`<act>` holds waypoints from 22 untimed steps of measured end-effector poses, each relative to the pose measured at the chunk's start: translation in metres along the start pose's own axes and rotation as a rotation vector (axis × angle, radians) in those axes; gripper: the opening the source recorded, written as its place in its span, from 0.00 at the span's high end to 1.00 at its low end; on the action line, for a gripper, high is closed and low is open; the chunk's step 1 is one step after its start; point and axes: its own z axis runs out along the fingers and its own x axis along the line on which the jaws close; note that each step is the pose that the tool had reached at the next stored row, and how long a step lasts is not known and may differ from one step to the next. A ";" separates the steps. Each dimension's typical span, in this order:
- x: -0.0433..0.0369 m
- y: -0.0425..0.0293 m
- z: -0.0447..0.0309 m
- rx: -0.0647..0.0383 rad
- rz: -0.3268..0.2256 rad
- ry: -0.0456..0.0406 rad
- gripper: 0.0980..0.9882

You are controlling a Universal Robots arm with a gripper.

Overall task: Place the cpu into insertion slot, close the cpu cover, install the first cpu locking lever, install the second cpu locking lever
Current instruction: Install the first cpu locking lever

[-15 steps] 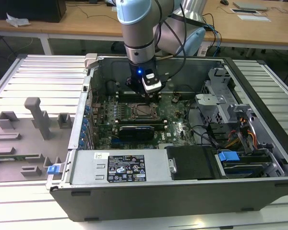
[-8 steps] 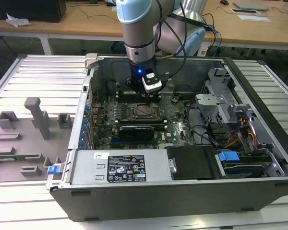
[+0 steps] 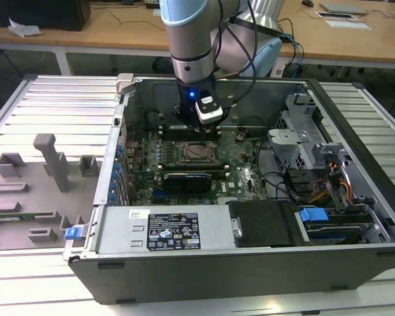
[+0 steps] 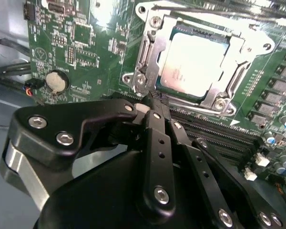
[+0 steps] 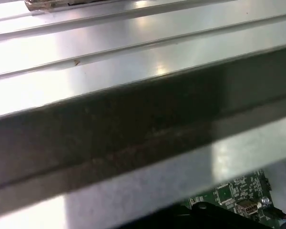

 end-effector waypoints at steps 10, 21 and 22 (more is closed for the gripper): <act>-0.0045 -0.0239 -0.0013 0.003 0.000 -0.0008 0.99; -0.0085 -0.0240 0.0000 0.042 0.003 0.1105 0.99; -0.0086 -0.0240 0.0000 0.063 -0.003 0.1072 0.99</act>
